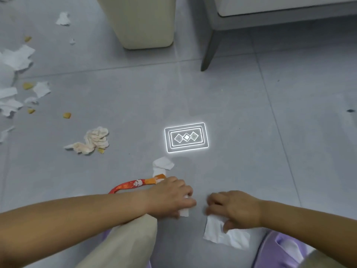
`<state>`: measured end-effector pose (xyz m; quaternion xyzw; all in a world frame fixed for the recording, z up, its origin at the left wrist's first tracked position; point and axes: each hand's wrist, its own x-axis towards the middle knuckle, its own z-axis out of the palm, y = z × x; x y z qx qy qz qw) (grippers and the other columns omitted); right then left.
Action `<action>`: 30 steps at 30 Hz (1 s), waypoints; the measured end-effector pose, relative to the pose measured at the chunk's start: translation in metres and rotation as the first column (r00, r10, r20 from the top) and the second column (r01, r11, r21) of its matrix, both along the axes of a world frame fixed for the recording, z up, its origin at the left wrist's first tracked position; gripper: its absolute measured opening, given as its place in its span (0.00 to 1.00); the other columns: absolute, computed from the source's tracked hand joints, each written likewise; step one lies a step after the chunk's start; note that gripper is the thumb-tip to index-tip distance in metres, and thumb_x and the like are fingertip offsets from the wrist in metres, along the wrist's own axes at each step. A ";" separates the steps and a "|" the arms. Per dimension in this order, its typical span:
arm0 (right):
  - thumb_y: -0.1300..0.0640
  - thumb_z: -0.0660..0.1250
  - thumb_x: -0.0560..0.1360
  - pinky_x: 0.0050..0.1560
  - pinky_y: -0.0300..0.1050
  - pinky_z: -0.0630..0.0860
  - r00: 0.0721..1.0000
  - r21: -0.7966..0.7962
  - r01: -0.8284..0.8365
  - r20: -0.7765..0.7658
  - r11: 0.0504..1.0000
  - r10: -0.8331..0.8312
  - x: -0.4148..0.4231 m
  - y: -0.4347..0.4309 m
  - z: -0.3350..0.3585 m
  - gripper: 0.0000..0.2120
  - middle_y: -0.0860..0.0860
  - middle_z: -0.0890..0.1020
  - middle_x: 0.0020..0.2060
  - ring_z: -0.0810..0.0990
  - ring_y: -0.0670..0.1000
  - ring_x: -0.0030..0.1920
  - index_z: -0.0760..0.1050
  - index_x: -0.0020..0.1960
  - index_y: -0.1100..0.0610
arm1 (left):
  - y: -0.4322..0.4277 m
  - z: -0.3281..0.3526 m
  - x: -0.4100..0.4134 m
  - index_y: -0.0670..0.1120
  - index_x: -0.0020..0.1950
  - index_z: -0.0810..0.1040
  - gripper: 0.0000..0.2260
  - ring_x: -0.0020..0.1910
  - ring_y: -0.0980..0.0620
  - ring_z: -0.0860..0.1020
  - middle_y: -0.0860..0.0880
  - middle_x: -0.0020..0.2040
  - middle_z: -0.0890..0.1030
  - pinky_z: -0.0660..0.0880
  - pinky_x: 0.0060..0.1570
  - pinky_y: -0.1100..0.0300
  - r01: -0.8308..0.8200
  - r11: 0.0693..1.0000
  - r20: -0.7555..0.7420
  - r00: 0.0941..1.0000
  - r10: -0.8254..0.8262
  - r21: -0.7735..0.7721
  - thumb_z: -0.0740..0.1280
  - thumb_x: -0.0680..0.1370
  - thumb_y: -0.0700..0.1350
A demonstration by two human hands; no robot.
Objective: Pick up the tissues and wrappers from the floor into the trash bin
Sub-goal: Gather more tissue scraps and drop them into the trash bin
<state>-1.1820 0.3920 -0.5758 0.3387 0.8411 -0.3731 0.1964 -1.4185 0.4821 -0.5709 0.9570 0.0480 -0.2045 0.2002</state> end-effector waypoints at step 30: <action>0.54 0.66 0.73 0.48 0.48 0.75 0.966 0.259 0.108 -0.257 0.960 -0.039 -0.096 0.134 0.006 0.10 0.54 0.69 0.66 0.72 0.55 0.57 0.79 0.53 0.50 | 0.052 0.018 -0.104 0.52 0.43 0.79 0.04 0.51 0.56 0.73 0.51 0.48 0.77 0.71 0.53 0.59 -0.894 0.269 -0.028 0.298 0.954 -0.357 0.72 0.70 0.45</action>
